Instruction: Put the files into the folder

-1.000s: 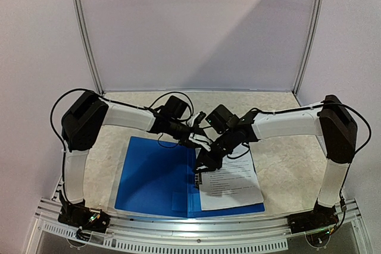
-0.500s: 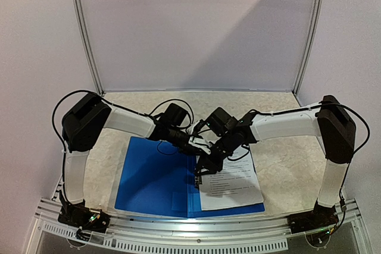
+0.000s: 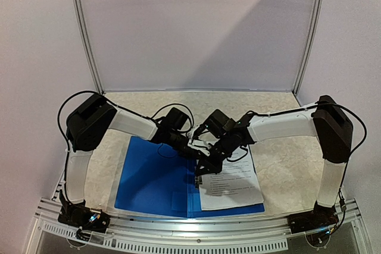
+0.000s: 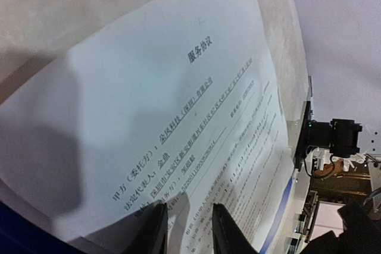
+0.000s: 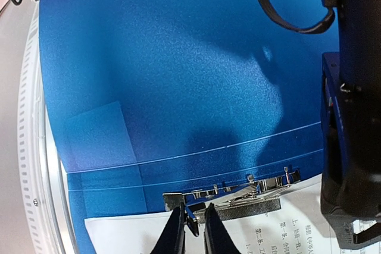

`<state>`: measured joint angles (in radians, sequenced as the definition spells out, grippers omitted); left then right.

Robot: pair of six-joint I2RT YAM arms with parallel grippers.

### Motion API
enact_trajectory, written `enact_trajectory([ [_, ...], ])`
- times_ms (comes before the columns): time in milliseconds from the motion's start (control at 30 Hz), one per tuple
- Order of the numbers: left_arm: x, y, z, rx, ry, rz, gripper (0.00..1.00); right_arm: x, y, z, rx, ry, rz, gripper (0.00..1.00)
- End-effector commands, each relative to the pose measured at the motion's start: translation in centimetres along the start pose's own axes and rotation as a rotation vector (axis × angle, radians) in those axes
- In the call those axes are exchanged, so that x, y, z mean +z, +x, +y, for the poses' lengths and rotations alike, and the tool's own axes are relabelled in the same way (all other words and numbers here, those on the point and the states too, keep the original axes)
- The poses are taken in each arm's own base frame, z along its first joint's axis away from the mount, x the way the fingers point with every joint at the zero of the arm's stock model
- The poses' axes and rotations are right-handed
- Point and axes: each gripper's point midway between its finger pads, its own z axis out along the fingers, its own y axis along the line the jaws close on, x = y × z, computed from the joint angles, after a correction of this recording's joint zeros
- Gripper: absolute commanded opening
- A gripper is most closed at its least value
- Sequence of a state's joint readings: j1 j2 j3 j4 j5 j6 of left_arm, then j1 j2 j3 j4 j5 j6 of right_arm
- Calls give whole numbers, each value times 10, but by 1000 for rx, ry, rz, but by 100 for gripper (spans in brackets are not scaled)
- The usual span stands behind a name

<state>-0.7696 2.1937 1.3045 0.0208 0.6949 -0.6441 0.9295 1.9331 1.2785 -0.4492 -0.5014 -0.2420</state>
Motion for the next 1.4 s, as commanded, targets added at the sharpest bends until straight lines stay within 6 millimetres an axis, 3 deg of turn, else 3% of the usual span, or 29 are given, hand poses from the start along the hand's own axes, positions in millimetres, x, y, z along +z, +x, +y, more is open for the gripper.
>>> enact_trajectory([
  [0, 8, 14, 12, -23, -28, 33, 28, 1, -5, 5, -12, -22, -2, 12],
  [167, 9, 14, 14, -24, -32, 34, 28, 0, -11, 6, -12, -32, -14, 13],
  [333, 9, 15, 15, -27, -35, 36, 27, 2, -11, 7, -7, -46, -9, 1],
  [467, 10, 17, 17, -30, -36, 41, 27, 1, -9, 10, -12, -60, -5, 0],
  [667, 10, 16, 18, -30, -37, 39, 28, 4, 11, 14, -60, -60, 81, 0],
  [967, 10, 17, 19, -32, -38, 41, 27, 17, 48, 34, -352, -5, 384, 0],
  [1133, 10, 18, 19, -31, -39, 42, 27, 18, 75, 33, -485, 34, 587, 0],
  [1367, 12, 19, 21, -35, -42, 46, 27, 13, 89, 31, -572, 43, 715, 0],
])
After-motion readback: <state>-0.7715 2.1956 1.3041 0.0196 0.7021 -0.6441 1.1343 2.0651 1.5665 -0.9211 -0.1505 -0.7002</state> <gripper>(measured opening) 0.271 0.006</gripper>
